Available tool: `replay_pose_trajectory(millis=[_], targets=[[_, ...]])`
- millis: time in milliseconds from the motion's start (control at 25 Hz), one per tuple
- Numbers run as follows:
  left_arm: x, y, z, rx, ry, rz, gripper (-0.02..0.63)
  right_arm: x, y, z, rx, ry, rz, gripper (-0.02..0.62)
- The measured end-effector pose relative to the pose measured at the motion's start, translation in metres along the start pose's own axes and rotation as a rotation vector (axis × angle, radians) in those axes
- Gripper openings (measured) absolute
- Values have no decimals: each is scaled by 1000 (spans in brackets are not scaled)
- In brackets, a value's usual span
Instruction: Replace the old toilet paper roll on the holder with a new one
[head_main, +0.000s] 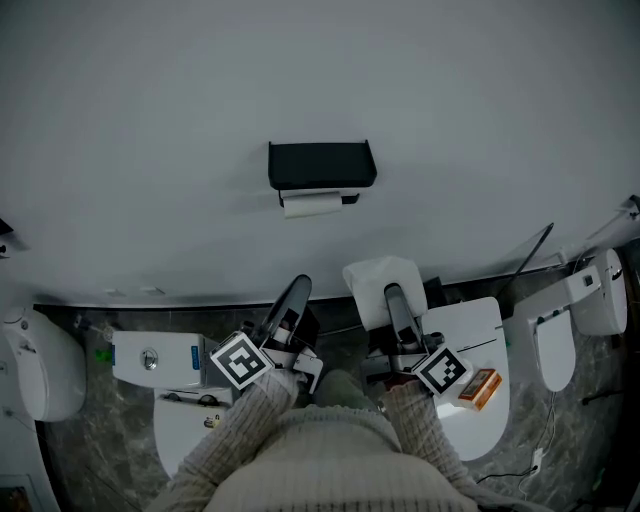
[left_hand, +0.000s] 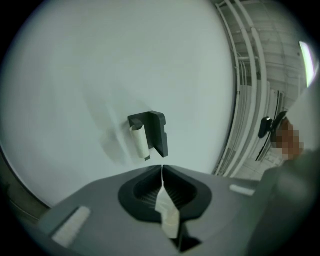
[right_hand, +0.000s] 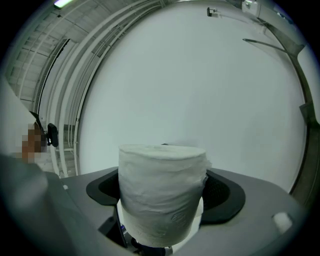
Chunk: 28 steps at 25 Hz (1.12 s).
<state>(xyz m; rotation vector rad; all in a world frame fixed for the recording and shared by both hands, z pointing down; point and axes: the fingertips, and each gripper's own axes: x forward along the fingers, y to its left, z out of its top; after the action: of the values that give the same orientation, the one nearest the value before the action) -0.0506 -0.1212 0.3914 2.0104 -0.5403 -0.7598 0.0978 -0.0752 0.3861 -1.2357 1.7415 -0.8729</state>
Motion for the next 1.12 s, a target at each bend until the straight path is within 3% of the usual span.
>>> replay_pose_trajectory(millis=[240,720,1120], targets=[[20,0,11,-22,-55,-13,-3,17,-3,8,3,33,12,449],[46,18,19,-40,-74,21,7,35,-19,25,21,42,-1,449],[83,43,29,-89,-85,50,129,59,-33,36,31,57,2,449]])
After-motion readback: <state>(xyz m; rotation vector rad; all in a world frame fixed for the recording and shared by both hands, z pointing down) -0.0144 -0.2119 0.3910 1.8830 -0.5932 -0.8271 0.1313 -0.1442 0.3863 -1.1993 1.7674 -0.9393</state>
